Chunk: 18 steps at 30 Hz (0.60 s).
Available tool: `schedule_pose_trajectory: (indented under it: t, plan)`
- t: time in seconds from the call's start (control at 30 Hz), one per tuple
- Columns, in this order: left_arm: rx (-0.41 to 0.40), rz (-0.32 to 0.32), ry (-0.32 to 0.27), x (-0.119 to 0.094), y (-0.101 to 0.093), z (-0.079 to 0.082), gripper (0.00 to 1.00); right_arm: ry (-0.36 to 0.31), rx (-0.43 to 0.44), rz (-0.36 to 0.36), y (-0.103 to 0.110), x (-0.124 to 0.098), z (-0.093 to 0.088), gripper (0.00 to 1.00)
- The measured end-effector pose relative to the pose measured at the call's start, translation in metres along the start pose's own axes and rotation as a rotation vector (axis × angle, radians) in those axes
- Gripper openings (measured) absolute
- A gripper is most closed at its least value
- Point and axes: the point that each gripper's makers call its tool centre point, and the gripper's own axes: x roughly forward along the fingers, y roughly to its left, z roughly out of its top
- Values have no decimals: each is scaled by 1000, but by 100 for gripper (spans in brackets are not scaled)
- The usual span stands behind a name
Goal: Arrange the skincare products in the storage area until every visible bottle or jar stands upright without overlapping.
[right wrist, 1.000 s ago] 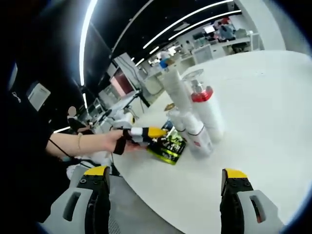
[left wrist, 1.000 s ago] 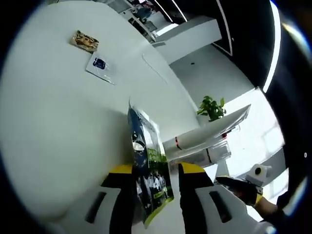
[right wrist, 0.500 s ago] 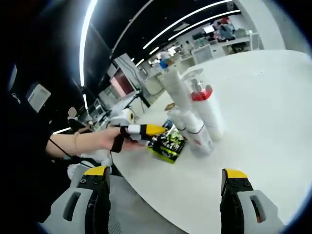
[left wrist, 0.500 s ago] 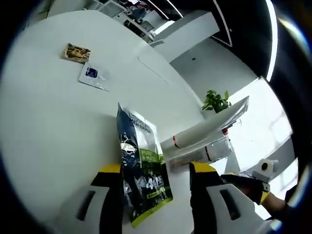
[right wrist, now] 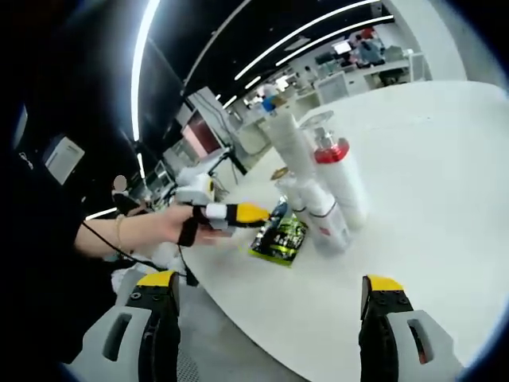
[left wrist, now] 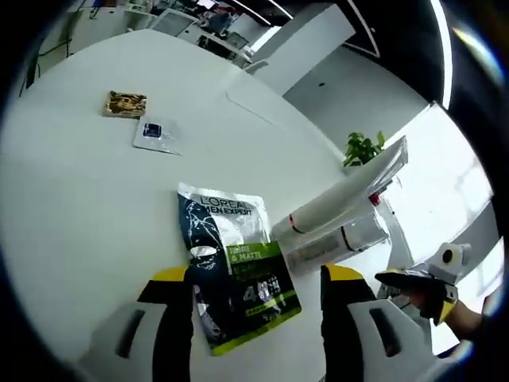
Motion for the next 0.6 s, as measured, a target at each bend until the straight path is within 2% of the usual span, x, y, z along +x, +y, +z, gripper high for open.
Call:
schedule_pose_trajectory:
  t: [0.2,0.6]
  plan:
    - [9,2,-9,2,10,11,58,2,-2,0,0,0,0,99]
    - [78,24,-39,-15,3,21,63,-2,-19,-3,-1,-2,1,99]
